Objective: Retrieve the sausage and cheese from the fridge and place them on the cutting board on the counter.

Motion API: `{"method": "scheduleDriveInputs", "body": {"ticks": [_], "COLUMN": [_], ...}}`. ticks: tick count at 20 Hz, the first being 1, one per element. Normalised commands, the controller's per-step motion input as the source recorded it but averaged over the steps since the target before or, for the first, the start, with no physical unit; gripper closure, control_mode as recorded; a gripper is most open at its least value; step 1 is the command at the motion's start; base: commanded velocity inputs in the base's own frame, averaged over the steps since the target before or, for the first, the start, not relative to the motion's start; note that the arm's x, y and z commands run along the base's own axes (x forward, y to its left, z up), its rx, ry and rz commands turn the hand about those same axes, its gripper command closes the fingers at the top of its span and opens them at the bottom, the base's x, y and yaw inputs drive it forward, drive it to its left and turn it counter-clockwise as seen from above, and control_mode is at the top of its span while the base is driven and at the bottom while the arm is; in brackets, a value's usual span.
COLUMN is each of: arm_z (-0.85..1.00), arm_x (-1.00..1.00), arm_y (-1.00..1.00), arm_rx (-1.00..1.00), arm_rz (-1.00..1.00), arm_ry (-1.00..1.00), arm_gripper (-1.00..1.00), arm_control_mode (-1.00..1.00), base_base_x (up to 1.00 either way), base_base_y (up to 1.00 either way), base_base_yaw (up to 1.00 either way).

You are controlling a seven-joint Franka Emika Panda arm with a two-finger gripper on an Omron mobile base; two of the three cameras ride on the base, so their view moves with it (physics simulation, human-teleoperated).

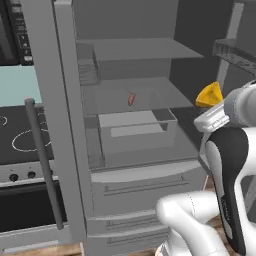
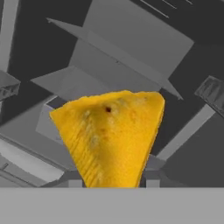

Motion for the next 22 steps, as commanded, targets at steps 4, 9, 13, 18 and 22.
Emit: {"method": "scheduleDriveInputs", "body": {"ticks": [4, 9, 13, 18, 22], "arm_z": [0.00, 0.00, 0.00, 0.00, 0.00], "arm_x": [0.00, 0.00, 0.00, 0.00, 0.00], "arm_y": [0.00, 0.00, 0.00, 0.00, 0.00], "arm_rx": [0.00, 0.00, 0.00, 0.00, 0.00], "arm_rz": [0.00, 0.00, 0.00, 0.00, 0.00], "arm_ry": [0.00, 0.00, 0.00, 0.00, 0.00], "arm_gripper": [1.00, 1.00, 1.00, 1.00, 1.00], "arm_control_mode": [1.00, 1.00, 1.00, 1.00, 1.00], "base_base_x": [-1.00, -1.00, -1.00, -0.98, -0.84], "base_base_y": [-0.32, -0.07, 0.05, 0.48, 0.62], "base_base_yaw": [0.04, 0.04, 0.23, 0.49, 0.66]}}
